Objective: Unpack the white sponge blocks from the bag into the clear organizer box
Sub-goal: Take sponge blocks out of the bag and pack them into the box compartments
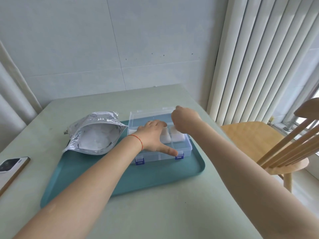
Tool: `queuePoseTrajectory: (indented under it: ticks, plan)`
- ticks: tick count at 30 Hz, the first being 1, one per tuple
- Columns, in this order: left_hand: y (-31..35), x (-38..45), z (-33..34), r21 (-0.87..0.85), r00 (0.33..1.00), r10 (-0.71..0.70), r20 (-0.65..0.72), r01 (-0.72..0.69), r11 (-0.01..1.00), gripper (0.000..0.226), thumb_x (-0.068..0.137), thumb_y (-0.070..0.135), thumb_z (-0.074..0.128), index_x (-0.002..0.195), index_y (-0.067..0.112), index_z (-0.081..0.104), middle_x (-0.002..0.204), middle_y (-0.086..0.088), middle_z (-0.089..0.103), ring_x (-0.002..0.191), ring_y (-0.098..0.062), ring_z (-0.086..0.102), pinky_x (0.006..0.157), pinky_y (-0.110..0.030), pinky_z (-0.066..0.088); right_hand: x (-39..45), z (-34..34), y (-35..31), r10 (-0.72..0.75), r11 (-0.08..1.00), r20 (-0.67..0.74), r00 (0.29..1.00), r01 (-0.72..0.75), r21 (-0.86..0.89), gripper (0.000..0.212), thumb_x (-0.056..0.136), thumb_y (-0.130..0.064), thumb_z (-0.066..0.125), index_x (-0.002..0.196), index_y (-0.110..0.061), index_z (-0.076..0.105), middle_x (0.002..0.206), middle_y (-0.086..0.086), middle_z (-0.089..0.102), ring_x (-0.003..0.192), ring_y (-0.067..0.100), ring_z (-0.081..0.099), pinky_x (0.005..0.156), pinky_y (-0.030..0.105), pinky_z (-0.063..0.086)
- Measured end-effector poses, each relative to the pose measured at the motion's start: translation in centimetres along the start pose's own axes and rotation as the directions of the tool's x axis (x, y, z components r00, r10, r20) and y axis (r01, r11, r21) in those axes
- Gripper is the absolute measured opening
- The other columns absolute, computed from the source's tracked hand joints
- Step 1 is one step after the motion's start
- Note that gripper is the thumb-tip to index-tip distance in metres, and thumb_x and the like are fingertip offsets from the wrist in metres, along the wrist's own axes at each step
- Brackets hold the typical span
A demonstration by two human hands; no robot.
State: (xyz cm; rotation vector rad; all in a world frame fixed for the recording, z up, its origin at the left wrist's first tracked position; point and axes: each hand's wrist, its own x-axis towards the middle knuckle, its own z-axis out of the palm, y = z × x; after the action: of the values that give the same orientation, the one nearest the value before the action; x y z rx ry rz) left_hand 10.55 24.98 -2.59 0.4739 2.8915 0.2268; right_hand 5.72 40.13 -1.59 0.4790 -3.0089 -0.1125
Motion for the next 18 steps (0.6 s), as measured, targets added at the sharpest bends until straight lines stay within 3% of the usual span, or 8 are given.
queuePoseTrajectory:
  ticks: [3,5,9,13,16,18]
  plan:
    - [0.1,-0.1,-0.1,0.000,1.000,-0.006,0.003,0.006,1.000,0.121,0.059,0.081,0.069,0.153,0.024,0.019,0.159,0.005,0.020,0.148,-0.018,0.014,0.117,-0.047,0.022,0.0,0.2,-0.1,0.007,0.999,-0.031,0.999,-0.008,-0.044,0.019,0.089,0.002,0.047,0.100,-0.009,0.057,0.103,0.007,0.041,0.067,0.024,0.049,0.049,0.030,0.031]
    - [0.2,-0.1,0.0,-0.004,1.000,-0.016,-0.006,0.016,1.000,0.123,0.058,0.081,0.070,0.153,0.023,0.018,0.159,0.005,0.020,0.148,-0.019,0.014,0.116,-0.048,0.023,0.1,0.5,0.0,0.028,0.999,-0.027,0.999,-0.029,-0.031,0.014,0.090,-0.004,0.051,0.099,-0.011,0.059,0.106,0.006,0.038,0.069,0.022,0.047,0.048,0.028,0.029]
    - [0.2,0.1,0.3,-0.002,0.999,-0.031,-0.028,0.031,1.000,0.125,0.055,0.084,0.068,0.153,0.025,0.018,0.159,0.004,0.019,0.148,-0.020,0.013,0.116,-0.050,0.023,0.1,1.2,0.4,0.065,0.998,0.069,0.996,-0.065,-0.004,0.025,0.096,-0.020,0.046,0.114,-0.014,0.063,0.123,0.008,0.041,0.115,0.026,0.041,0.074,0.034,0.036]
    - [0.2,0.3,0.6,0.007,0.996,-0.057,-0.069,0.058,0.998,0.125,0.055,0.086,0.066,0.154,0.025,0.018,0.159,0.004,0.020,0.148,-0.020,0.015,0.115,-0.051,0.023,-0.1,0.6,0.4,0.071,0.997,0.075,0.995,-0.072,0.011,0.031,0.097,-0.027,0.041,0.117,-0.017,0.064,0.128,0.009,0.042,0.122,0.026,0.035,0.086,0.037,0.034]
    - [0.5,0.1,0.8,0.022,0.992,-0.053,-0.116,0.056,0.998,0.121,0.056,0.086,0.064,0.152,0.026,0.021,0.157,0.002,0.028,0.145,-0.021,0.023,0.113,-0.048,0.025,-0.5,0.1,-0.1,0.044,0.999,0.160,0.986,-0.039,-0.031,0.036,0.098,-0.035,0.040,0.120,-0.020,0.063,0.131,0.008,0.042,0.126,0.027,0.032,0.098,0.043,0.032]
    - [0.5,-0.4,0.7,-0.042,0.983,-0.026,-0.179,0.019,0.999,0.108,0.061,0.083,0.065,0.147,0.027,0.031,0.150,0.002,0.039,0.140,-0.022,0.033,0.110,-0.044,0.029,-0.9,-0.1,-0.7,0.030,0.999,0.040,0.999,-0.031,0.033,0.035,0.098,-0.036,0.040,0.114,-0.019,0.066,0.126,0.008,0.045,0.123,0.027,0.034,0.096,0.042,0.032]
